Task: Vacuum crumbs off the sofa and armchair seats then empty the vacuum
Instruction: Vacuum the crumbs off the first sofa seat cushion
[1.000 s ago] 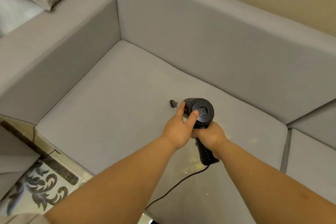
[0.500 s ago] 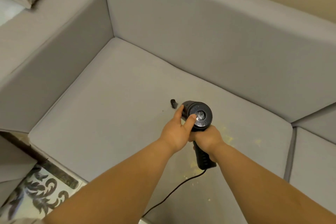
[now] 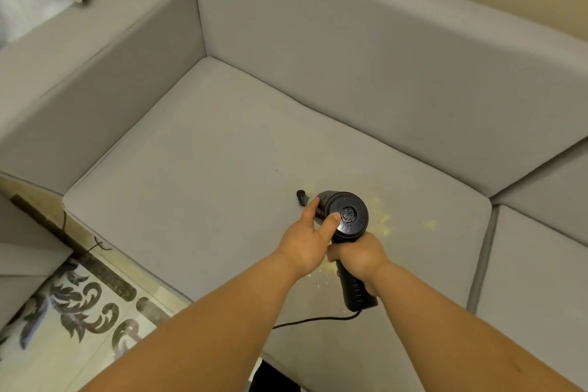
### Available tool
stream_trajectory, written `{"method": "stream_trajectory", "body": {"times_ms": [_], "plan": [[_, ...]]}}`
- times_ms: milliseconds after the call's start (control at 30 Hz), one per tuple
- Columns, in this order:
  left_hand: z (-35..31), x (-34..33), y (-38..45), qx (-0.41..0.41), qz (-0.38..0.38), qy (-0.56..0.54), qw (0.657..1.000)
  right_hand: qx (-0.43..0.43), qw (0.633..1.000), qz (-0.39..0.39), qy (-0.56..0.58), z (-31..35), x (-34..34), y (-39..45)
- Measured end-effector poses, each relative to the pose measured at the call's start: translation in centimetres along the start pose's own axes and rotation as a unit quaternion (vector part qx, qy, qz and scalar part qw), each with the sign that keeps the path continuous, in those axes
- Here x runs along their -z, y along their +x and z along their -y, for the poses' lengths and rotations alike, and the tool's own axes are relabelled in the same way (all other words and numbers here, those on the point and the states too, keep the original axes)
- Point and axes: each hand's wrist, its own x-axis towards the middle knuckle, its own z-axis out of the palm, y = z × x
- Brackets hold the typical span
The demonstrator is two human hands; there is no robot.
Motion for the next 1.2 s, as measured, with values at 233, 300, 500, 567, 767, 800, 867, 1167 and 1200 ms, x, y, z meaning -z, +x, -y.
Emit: {"method": "stream_trajectory", "body": {"times_ms": [233,300,500,567,767,800,867,1167,1200], "plan": [[1.0,-2.0,-2.6,0.008,-0.001,-0.02,1.0,0.0,1.0,0.006,-0.02,-2.1,0.9,-2.2],[0.4,-1.7,-2.7,0.005,-0.007,-0.02,1.0,0.005,1.0,0.0,-0.021,-1.6,1.0,-2.5],[-2.3,1.4,-0.2,-0.029,-0.028,-0.014,0.999,0.047,0.998,-0.031,-0.004,2.7,0.4,-1.1],[-2.9,3.0,1.6,-0.036,-0.036,-0.013,0.999,0.053,0.998,-0.03,0.008,4.7,-0.4,0.5],[-4.0,6.9,7.5,-0.037,-0.025,0.006,0.999,0.062,0.997,-0.03,0.029,8.9,-2.2,5.5],[-4.1,7.4,8.4,-0.035,-0.022,0.008,0.999,0.06,0.997,-0.03,0.031,9.3,-2.5,6.3],[-4.0,7.9,9.7,-0.028,-0.019,0.015,0.999,0.05,0.998,-0.026,0.032,9.9,-2.8,7.5],[-2.6,6.9,8.3,-0.019,-0.02,0.006,1.0,0.018,1.0,-0.007,0.003,8.6,-2.4,6.8],[-2.4,6.6,7.8,-0.016,-0.018,0.007,1.0,0.018,1.0,-0.004,-0.002,8.2,-2.2,6.4]]}}
